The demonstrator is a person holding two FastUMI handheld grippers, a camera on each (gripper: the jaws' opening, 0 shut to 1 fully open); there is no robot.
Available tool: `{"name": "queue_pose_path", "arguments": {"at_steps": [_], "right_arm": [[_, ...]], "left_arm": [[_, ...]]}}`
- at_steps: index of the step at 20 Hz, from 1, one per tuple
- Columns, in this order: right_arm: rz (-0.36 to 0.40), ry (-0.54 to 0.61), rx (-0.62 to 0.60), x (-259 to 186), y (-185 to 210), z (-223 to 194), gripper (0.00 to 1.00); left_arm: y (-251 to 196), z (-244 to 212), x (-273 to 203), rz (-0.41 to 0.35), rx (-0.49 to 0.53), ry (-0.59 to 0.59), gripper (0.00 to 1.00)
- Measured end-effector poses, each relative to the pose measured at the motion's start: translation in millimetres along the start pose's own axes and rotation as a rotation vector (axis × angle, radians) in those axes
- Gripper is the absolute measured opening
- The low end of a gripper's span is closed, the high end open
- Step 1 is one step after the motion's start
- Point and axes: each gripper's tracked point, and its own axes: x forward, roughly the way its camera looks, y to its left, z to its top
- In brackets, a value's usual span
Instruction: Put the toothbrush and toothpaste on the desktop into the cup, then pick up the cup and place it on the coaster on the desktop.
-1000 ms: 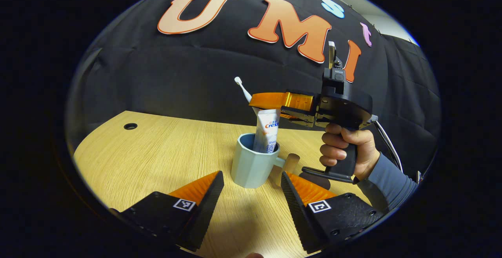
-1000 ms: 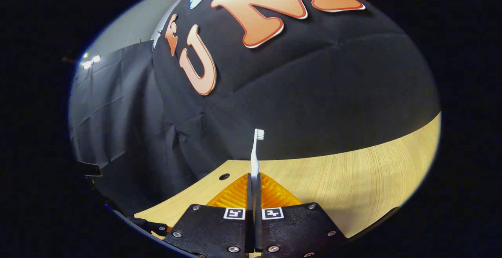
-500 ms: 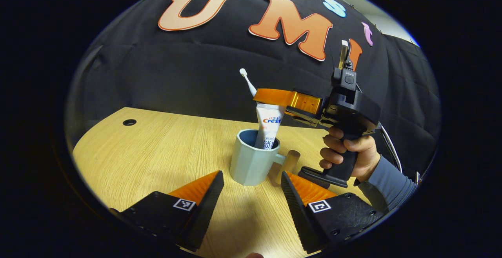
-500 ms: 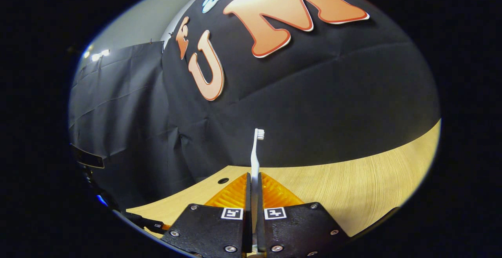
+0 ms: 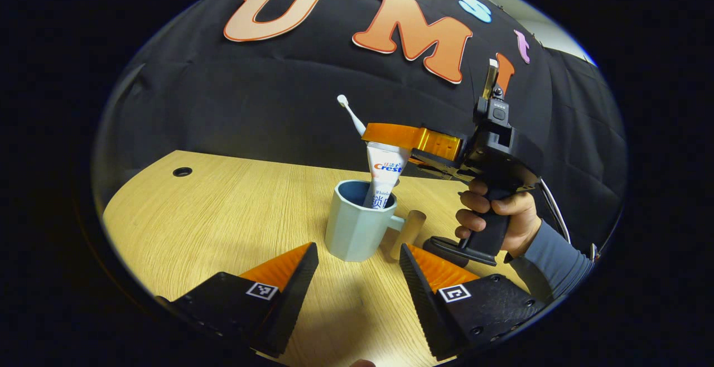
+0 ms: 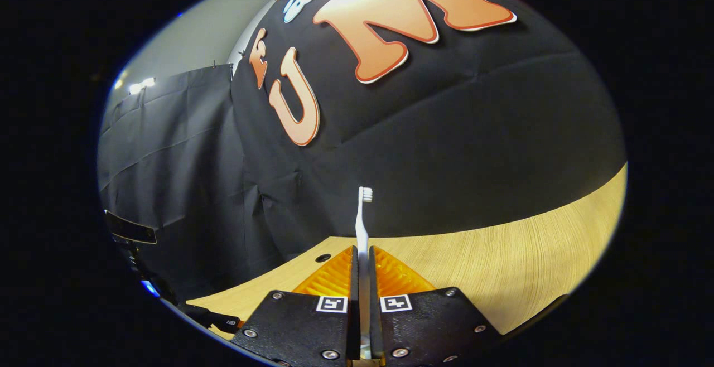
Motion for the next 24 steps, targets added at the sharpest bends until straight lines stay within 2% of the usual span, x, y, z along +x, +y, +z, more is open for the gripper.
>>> {"name": "queue_pose_path", "arguments": {"at_steps": [9, 11, 15, 17, 18, 19, 20, 23, 24], "right_arm": [[0.043, 0.014, -0.004, -4, 6, 0, 0.11], [0.054, 0.018, -0.027, -8, 12, 6, 0.15], [0.05, 0.018, -0.097, -35, 16, 23, 0.37], [0.026, -0.006, -0.145, -49, 16, 37, 0.63], [0.013, -0.017, -0.164, -56, 16, 45, 0.58], [0.002, -0.031, -0.177, -64, 15, 54, 0.71], [-0.009, -0.046, -0.187, -75, 16, 62, 0.78], [-0.055, -0.096, -0.22, -107, 9, 91, 0.86], [-0.083, -0.105, -0.232, -120, 4, 98, 0.87]], "left_arm": [[0, 2, 0, -0.001, -0.003, -0.008, 0.88], [-4, 7, -3, -0.001, 0.004, -0.013, 0.89], [-22, 22, -7, 0.005, -0.012, -0.031, 0.88], [-30, 29, -4, 0.029, -0.007, -0.028, 0.88], [-34, 30, 0, 0.045, -0.007, -0.009, 0.88], [-39, 30, 4, 0.059, -0.017, 0.013, 0.88], [-44, 29, 11, 0.068, -0.035, 0.041, 0.88], [-49, 24, 24, 0.122, -0.087, 0.131, 0.88], [-50, 26, 26, 0.143, -0.073, 0.148, 0.88]]}}
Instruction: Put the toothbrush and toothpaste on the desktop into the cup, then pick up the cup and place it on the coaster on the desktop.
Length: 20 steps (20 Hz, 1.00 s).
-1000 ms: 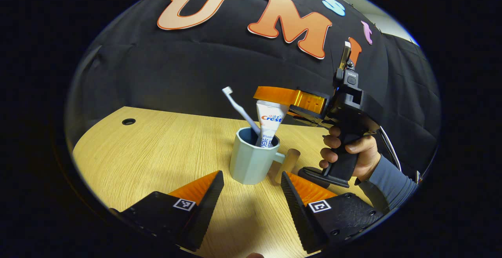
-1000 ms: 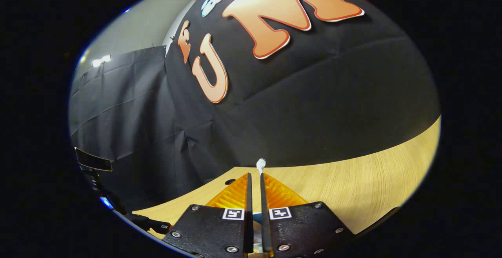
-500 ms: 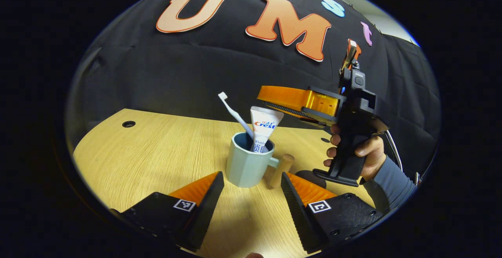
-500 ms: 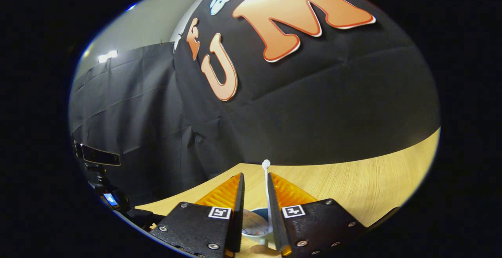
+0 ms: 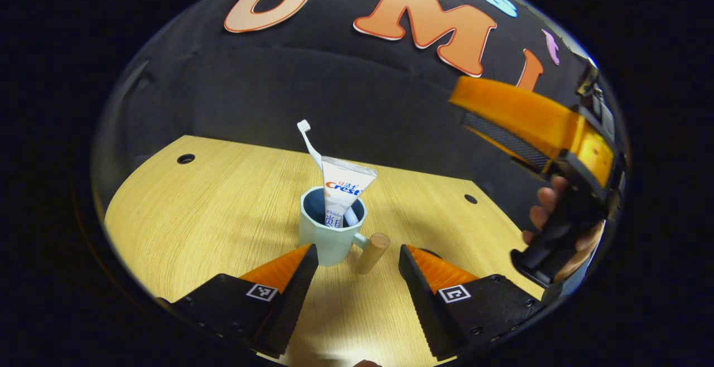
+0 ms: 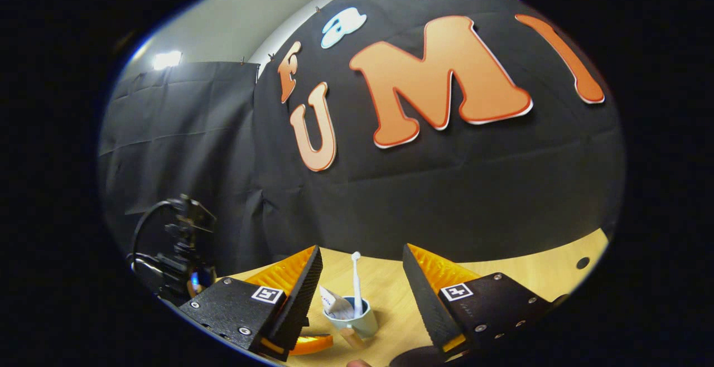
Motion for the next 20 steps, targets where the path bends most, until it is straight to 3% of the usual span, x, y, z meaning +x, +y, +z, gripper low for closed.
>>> {"name": "queue_pose_path", "arguments": {"at_steps": [3, 4, 5, 9, 12, 16, 18, 20], "right_arm": [[-0.051, -0.023, -0.062, -29, -15, 20, 0.89], [-0.065, -0.03, -0.079, -40, -21, 24, 0.96], [-0.076, -0.037, -0.09, -50, -24, 28, 0.89], [-0.073, -0.068, -0.091, -85, -26, 40, 0.89], [-0.073, -0.096, -0.074, -106, -31, 43, 0.89], [-0.078, -0.106, -0.043, -129, -41, 36, 0.89], [-0.076, -0.119, -0.024, -135, -45, 36, 0.89], [-0.079, -0.123, 0.004, -137, -51, 34, 0.89]], "left_arm": [[-4, 8, 11, 0.089, 0.025, 0.045, 0.88], [-6, 8, 15, 0.119, 0.021, 0.075, 0.88], [-8, 6, 22, 0.148, 0.009, 0.104, 0.88], [-3, -5, 45, 0.288, -0.045, 0.204, 0.88], [-8, -18, 55, 0.345, -0.068, 0.29, 0.88], [11, -30, 63, 0.447, -0.143, 0.308, 0.88], [20, -40, 60, 0.463, -0.164, 0.333, 0.84], [27, -38, 56, 0.464, -0.172, 0.33, 0.87]]}}
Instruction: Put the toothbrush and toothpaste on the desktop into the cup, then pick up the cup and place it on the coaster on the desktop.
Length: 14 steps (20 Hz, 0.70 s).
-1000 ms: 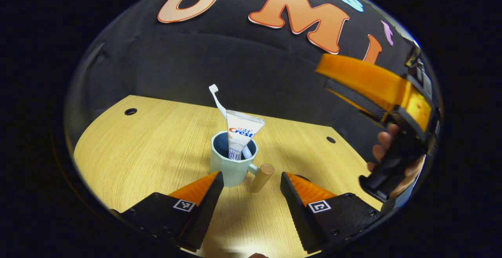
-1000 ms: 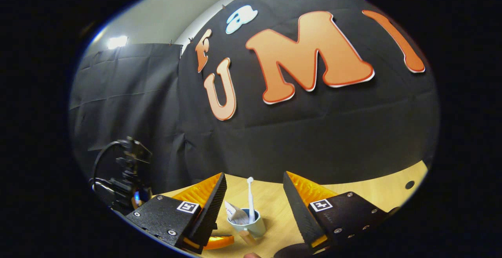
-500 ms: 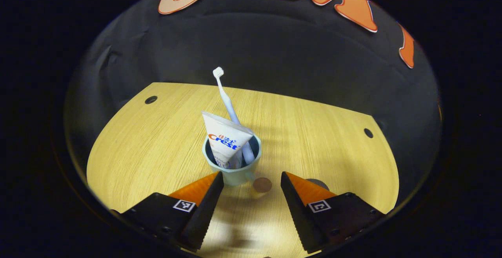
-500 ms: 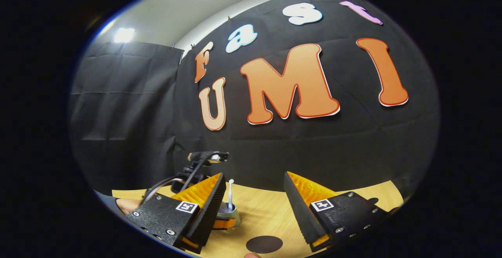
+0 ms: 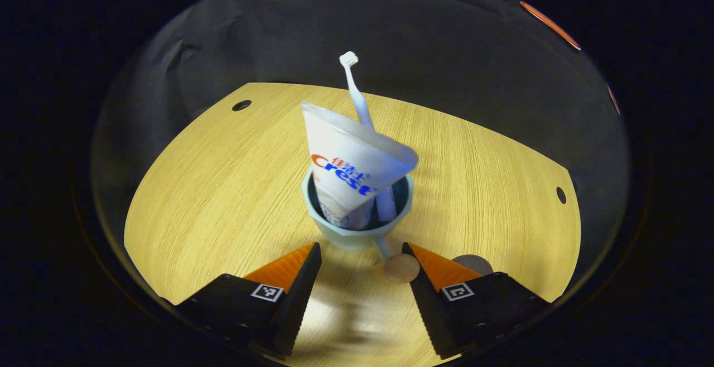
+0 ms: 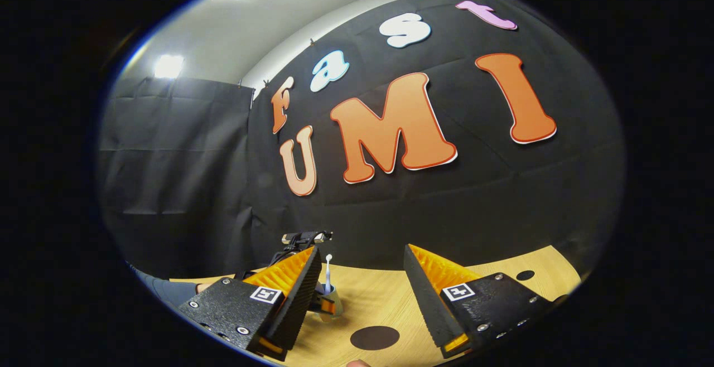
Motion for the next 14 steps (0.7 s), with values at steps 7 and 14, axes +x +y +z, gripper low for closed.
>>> {"name": "queue_pose_path", "arguments": {"at_steps": [7, 14], "right_arm": [[0.007, 0.017, 0.044, -1, -1, -9, 0.92], [0.009, 0.018, 0.014, -1, 4, -12, 0.93]], "left_arm": [[28, 20, -11, -0.011, 0.109, -0.03, 0.89], [16, 11, 0, 0.007, 0.137, 0.025, 0.44]]}}
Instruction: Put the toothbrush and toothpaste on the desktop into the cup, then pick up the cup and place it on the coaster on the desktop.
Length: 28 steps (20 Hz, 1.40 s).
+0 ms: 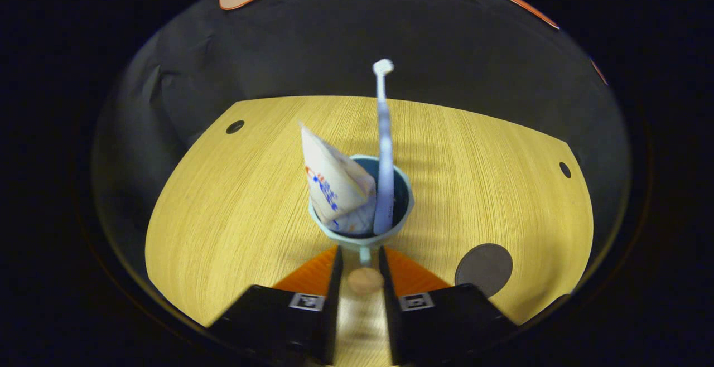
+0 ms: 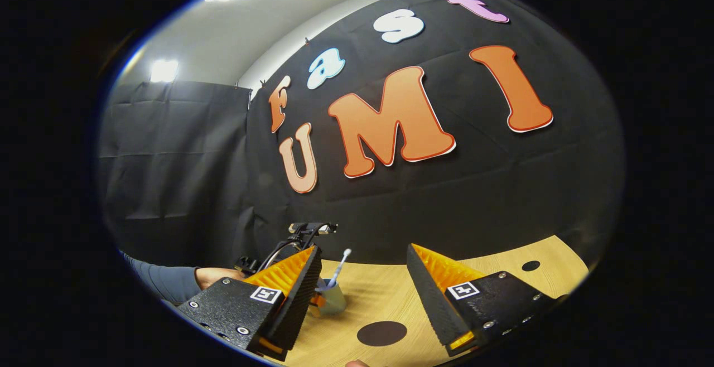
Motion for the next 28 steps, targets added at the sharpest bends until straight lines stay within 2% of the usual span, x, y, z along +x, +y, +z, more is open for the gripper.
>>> {"name": "queue_pose_path", "arguments": {"at_steps": [1, 2, 8, 16, 21, 25, 28], "right_arm": [[0.0, -0.003, 0.001, -2, 2, 0, 0.93], [0.002, -0.004, 0.004, -8, 5, 0, 0.93], [-0.015, -0.008, 0.032, -18, 1, -3, 0.93], [-0.064, -0.014, 0.074, -31, -7, -1, 0.93], [-0.136, 0.003, 0.032, -48, -20, -3, 0.93], [-0.18, 0.01, 0.01, -68, -29, -2, 0.92], [-0.208, 0.02, 0.001, -81, -37, -5, 0.93]], "left_arm": [[-1, 3, 1, -0.005, -0.003, -0.006, 0.3], [-1, 2, 2, -0.01, -0.008, -0.007, 0.24], [2, 3, -2, -0.072, -0.008, -0.027, 0.16], [-7, 0, -8, -0.171, 0.064, -0.092, 0.16], [-12, -1, -5, -0.271, 0.151, -0.121, 0.16], [1, 5, 7, -0.326, 0.229, -0.124, 0.16], [4, 8, 16, -0.329, 0.268, -0.097, 0.16]]}}
